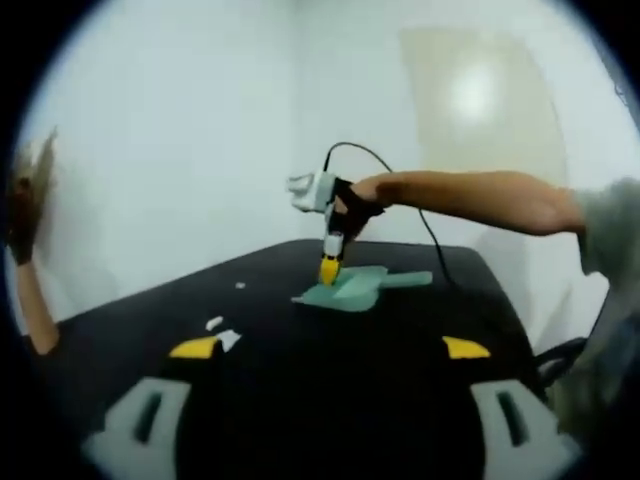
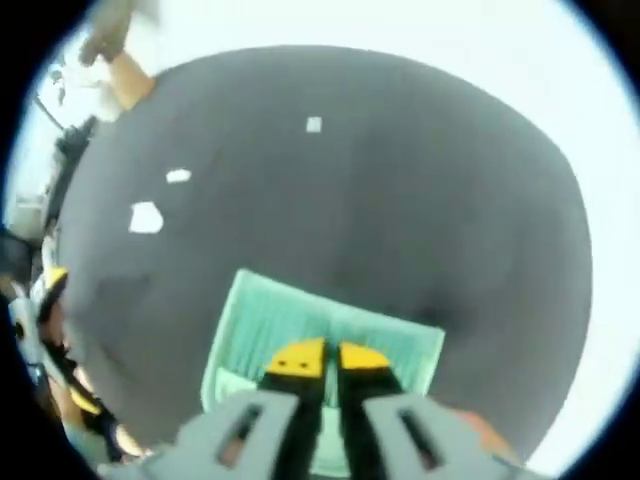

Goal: Pick up the broom and sweep the trash on the tabletop into the dustpan.

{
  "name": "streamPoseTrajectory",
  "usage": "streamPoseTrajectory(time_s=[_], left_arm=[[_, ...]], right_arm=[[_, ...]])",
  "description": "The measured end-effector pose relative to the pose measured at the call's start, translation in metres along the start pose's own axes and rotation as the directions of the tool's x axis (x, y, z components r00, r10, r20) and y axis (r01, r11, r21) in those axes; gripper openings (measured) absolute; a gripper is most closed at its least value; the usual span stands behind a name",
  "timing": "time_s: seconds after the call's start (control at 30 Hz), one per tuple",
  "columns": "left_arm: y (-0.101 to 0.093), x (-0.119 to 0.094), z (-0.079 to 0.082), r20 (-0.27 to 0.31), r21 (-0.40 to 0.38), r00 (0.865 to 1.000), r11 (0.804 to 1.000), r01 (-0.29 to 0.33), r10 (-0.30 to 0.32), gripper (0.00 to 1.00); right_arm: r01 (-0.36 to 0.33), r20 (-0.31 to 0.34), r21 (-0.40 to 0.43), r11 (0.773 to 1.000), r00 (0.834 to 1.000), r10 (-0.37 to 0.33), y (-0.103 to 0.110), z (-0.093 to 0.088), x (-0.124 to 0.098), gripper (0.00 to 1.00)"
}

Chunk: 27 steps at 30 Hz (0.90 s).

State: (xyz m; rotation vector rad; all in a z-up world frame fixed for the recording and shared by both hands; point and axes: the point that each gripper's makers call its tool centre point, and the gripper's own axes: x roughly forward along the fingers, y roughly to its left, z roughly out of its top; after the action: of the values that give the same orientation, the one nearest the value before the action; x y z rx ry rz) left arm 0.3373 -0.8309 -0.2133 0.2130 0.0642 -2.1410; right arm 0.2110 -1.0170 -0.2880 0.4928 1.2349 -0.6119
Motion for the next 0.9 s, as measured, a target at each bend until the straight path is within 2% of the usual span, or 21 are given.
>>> streamPoseTrajectory(time_s=[0.1,0.23,0.27,0.3,0.47,0.5,0.57,0.6,0.63,0.7,0.73,0.77,0.83,0.87,0.9], left_arm=[[0.000,0.002,-0.001,-0.004,-0.002,1.000,1.000,0.001,-0.001,0.88],[0.000,0.004,-0.002,-0.006,-0.005,1.000,1.000,0.004,-0.004,0.88],[0.000,0.004,-0.002,-0.005,-0.006,1.000,1.000,0.005,-0.005,0.87],[0.000,0.004,-0.002,-0.003,-0.008,1.000,1.000,0.007,-0.007,0.87],[-0.002,0.005,0.000,0.001,-0.015,1.000,1.000,0.009,-0.009,0.86],[-0.004,0.004,0.001,0.003,-0.012,1.000,1.000,0.011,-0.011,0.86],[-0.006,0.004,0.003,0.002,-0.008,1.000,1.000,0.015,-0.015,0.86],[-0.007,0.004,0.003,0.001,-0.004,1.000,1.000,0.014,-0.014,0.86],[-0.007,0.003,0.005,0.004,-0.004,1.000,1.000,0.015,-0.015,0.86],[-0.008,0.002,0.009,0.017,-0.020,1.000,1.000,0.019,-0.019,0.86],[-0.008,0.002,0.010,0.021,-0.024,1.000,1.000,0.019,-0.019,0.85],[-0.008,0.002,0.011,0.024,-0.026,1.000,0.999,0.020,-0.019,0.84],[-0.008,0.001,0.011,0.023,-0.038,1.000,0.999,0.018,-0.017,0.80],[-0.009,0.001,0.010,0.026,-0.048,1.000,0.999,0.018,-0.016,0.77],[-0.008,0.000,0.010,0.031,-0.062,0.999,0.998,0.015,-0.013,0.75]], right_arm=[[-0.024,0.029,-0.010,1.000,0.999,0.025,0.002,0.003,-0.003,0.00],[-0.045,0.049,-0.125,0.991,0.998,0.051,0.010,0.005,-0.008,0.00],[-0.052,0.047,-0.129,0.990,0.997,0.059,0.014,0.003,-0.010,0.00],[-0.061,0.055,-0.183,0.981,0.996,0.072,0.017,0.004,-0.012,0.00],[-0.104,0.075,-0.294,0.950,0.989,0.131,0.034,0.005,-0.024,0.00],[-0.100,0.084,-0.367,0.925,0.987,0.140,0.038,0.006,-0.025,0.00],[-0.091,0.085,-0.412,0.907,0.987,0.137,0.045,0.004,-0.027,0.01],[-0.088,0.105,-0.468,0.879,0.983,0.154,0.051,0.006,-0.029,0.01],[-0.110,0.105,-0.482,0.869,0.978,0.182,0.060,0.003,-0.032,0.01],[-0.107,0.129,-0.567,0.817,0.968,0.217,0.070,0.006,-0.036,0.01],[-0.098,0.132,-0.584,0.806,0.968,0.214,0.071,0.006,-0.037,0.01],[-0.084,0.146,-0.647,0.758,0.962,0.231,0.077,0.005,-0.038,0.01],[-0.049,0.177,-0.692,0.721,0.956,0.235,0.084,0.004,-0.039,0.01],[-0.049,0.178,-0.737,0.674,0.948,0.263,0.090,0.000,-0.040,0.01],[-0.049,0.181,-0.747,0.663,0.945,0.274,0.094,-0.001,-0.041,0.01]])
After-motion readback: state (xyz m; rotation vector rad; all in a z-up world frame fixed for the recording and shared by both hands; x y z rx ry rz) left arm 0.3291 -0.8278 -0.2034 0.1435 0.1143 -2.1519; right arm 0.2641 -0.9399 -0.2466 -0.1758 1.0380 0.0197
